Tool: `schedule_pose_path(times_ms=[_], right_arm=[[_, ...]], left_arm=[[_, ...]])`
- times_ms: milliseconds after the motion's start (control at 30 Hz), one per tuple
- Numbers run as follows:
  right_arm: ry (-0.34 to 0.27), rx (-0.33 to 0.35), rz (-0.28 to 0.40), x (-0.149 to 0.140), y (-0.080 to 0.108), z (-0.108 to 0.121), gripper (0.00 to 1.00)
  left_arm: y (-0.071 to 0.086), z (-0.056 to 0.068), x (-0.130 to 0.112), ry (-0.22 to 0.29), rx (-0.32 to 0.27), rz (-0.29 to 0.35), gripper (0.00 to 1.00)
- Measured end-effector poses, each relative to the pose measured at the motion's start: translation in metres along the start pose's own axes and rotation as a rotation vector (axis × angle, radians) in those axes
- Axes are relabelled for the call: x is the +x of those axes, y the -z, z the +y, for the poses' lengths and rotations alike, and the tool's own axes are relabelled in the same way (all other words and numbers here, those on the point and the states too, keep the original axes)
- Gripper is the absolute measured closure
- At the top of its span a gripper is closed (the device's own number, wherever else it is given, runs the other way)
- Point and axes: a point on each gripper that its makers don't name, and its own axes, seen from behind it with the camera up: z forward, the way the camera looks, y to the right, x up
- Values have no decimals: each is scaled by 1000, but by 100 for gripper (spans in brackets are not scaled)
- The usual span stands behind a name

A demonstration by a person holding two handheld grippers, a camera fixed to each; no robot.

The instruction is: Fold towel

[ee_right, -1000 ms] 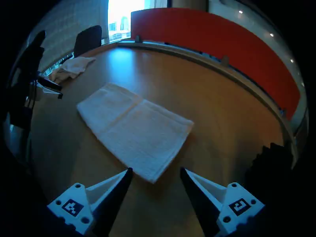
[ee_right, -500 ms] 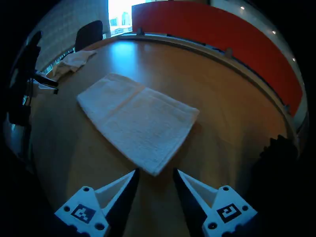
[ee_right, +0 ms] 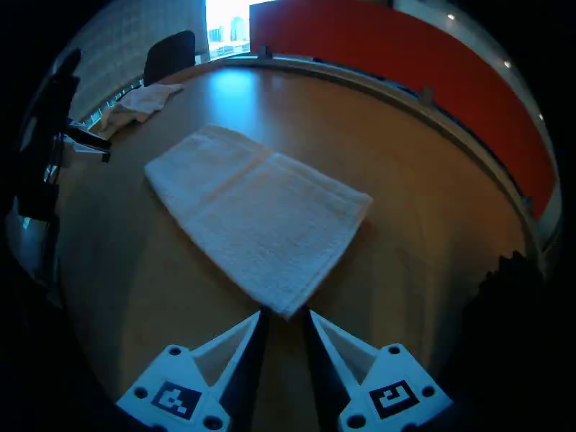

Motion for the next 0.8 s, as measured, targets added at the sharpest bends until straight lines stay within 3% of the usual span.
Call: schedule_pose_path(times_ms=[133,267,800], right_arm=[[12,5,-5,-1,0,-1,84],[21,13,2,0,0,-3,93],[47,12,60,29,15,-6,95]], left_arm=[[0,0,0,0,1,0,7],[0,-1,1,1,2,3,7],[3,-5,3,11,5,10,7]])
